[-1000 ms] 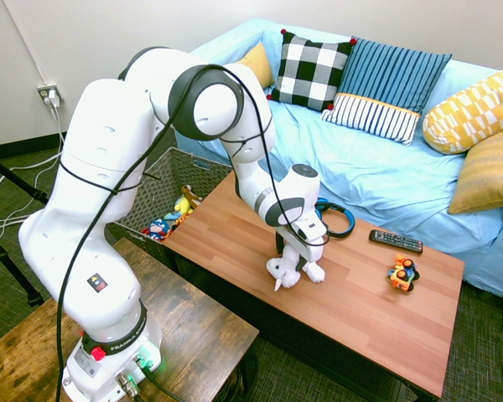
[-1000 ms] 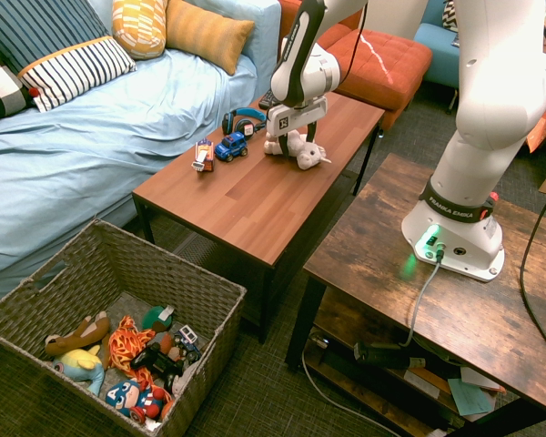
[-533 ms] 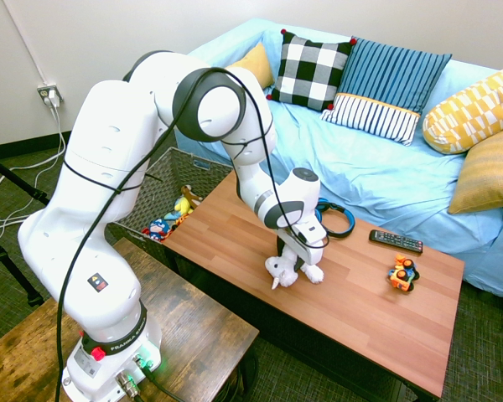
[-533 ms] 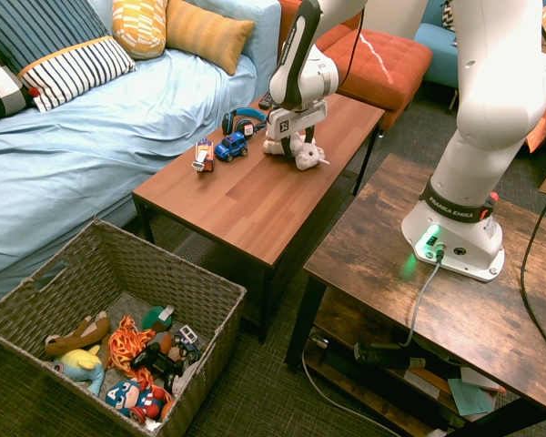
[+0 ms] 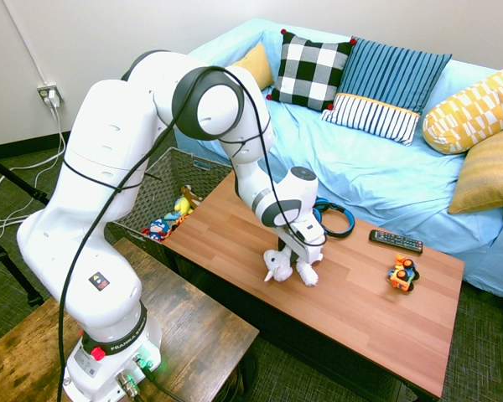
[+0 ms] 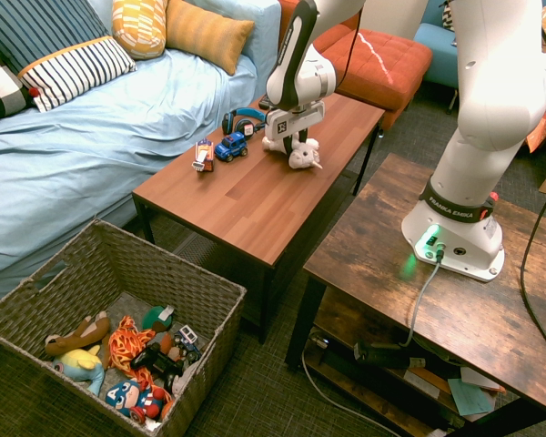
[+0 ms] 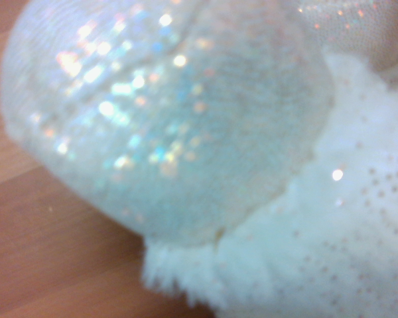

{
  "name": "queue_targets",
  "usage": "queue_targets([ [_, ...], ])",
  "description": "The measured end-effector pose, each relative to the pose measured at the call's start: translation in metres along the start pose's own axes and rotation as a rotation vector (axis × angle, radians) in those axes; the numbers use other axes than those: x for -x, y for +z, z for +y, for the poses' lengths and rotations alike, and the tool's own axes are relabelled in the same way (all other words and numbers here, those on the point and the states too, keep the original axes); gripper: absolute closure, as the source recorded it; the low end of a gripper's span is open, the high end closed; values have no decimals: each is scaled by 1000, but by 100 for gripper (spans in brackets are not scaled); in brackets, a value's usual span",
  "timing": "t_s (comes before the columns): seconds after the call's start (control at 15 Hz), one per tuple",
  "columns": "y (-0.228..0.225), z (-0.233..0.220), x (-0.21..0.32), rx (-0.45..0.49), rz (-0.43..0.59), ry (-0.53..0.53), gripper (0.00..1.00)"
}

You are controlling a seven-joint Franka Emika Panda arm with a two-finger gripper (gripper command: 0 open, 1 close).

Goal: Put the stuffed toy in the basket

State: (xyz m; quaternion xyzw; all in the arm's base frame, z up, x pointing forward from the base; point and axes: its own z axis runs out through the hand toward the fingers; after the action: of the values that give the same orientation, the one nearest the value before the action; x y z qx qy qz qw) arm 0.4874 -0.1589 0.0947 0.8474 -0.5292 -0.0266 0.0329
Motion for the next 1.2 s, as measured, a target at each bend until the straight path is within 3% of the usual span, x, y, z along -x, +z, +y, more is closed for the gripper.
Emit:
queue_targets([
  [0.33, -80, -48, 36, -21, 39, -66, 100],
  [0.73, -193, -157, 140, -50, 113, -179, 100],
  [1.0, -224, -225, 212, -48, 141, -255, 100],
  [1.2, -218, -272, 289, -38, 138, -325, 100],
])
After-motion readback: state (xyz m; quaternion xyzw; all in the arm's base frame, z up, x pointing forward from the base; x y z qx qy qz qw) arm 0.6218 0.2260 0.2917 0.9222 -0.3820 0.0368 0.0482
